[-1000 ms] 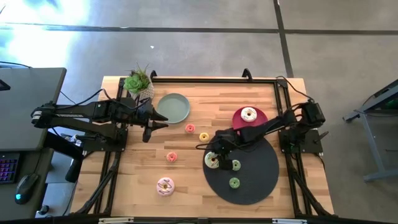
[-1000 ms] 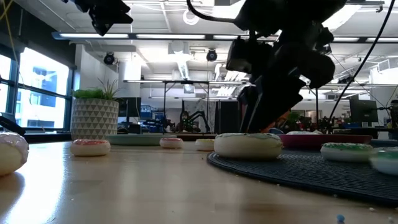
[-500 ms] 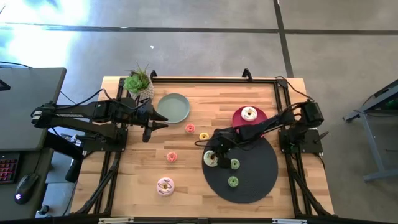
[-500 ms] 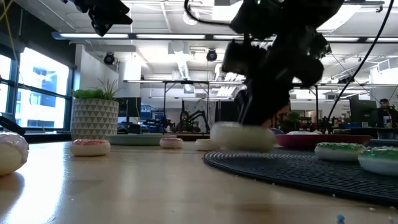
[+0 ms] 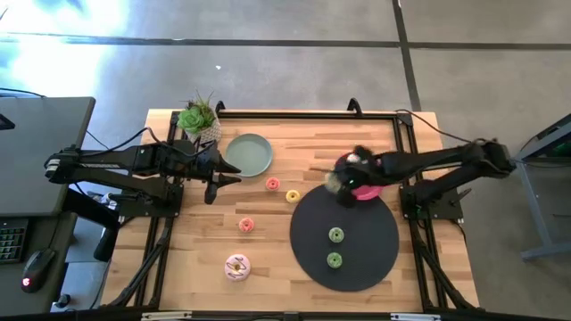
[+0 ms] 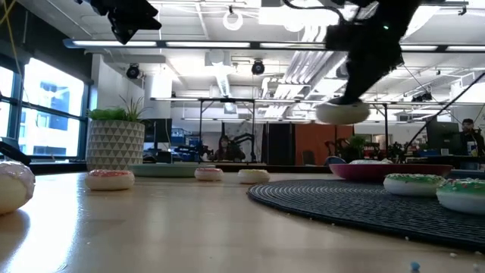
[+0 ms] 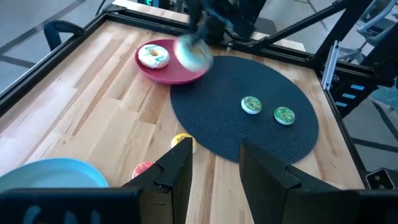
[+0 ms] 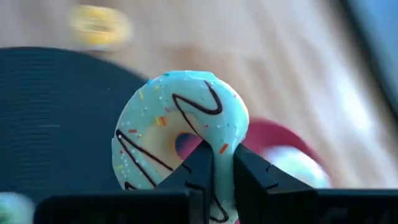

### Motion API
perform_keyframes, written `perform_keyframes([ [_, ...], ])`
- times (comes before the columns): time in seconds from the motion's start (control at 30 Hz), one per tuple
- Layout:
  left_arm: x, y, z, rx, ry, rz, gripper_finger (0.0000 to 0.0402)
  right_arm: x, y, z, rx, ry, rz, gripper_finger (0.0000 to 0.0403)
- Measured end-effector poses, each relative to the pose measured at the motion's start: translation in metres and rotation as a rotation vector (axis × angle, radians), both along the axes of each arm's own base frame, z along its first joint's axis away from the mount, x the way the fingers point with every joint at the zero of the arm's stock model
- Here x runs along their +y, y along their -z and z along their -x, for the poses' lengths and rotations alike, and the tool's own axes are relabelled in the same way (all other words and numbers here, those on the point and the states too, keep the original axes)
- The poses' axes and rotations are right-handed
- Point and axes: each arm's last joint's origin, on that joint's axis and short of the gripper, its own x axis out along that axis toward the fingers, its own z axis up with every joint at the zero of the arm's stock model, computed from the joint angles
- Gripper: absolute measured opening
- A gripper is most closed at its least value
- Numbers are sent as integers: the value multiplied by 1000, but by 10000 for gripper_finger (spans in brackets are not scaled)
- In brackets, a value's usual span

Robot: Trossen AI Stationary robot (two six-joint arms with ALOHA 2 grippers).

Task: Pick & Place donuts
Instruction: Put the big light blue donut on the pink plate

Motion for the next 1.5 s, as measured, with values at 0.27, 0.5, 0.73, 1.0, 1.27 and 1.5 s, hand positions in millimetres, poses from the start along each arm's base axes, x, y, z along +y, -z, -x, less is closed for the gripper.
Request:
perform_keyframes([
  [0.27,0,0,0,-1,-3,0,124,-31,27,42,2,305,25,30],
  [0.5,0,0,0,-1,-4,1,124,-39,71,50,-23,248,-41,31],
  [0.73,0,0,0,-1,-6,0,124,-40,84,52,-89,244,2,31],
  [1.0,1,0,0,-1,-22,-6,124,-38,92,54,-101,205,-21,63],
  [1.27,1,0,0,-1,-22,-6,124,-38,92,54,-92,186,-11,114],
  [1.5,0,0,0,0,5,6,124,-38,91,54,-97,182,-17,141],
])
